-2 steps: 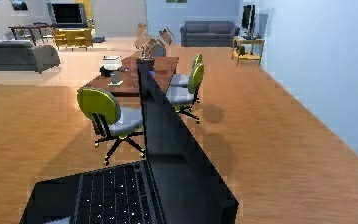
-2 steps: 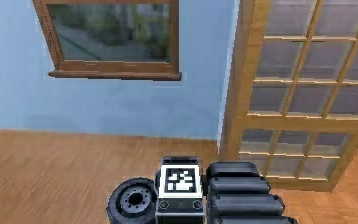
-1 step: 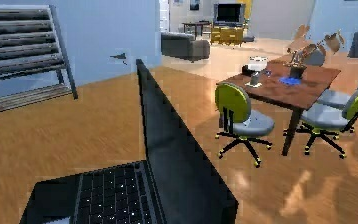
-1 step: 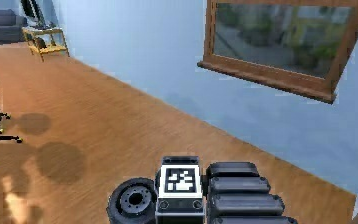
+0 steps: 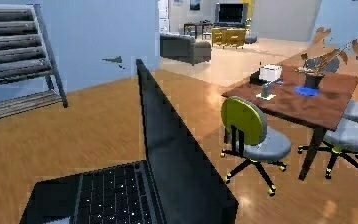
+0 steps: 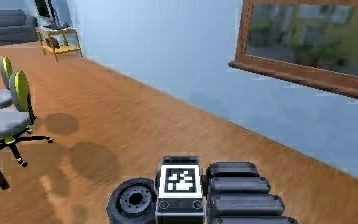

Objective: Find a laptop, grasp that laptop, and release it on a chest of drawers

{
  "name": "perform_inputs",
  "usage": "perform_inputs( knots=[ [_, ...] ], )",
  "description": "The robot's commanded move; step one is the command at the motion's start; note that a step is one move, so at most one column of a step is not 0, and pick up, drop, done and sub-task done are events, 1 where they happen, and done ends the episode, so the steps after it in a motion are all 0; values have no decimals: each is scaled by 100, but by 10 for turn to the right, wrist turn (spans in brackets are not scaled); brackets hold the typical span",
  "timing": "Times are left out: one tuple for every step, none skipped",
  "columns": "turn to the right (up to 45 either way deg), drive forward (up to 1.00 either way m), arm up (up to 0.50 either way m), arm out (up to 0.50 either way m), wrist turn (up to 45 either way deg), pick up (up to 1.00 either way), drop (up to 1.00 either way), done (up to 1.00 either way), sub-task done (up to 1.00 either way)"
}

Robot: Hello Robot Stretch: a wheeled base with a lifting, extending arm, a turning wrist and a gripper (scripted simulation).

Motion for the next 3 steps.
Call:
perform_inputs(
  knots=[
    [-60,0,0,0,0,0,0,0,0],
    [0,10,0,0,0,0,0,0,0],
    [-90,0,0,0,0,0,0,0,0]
  ],
)
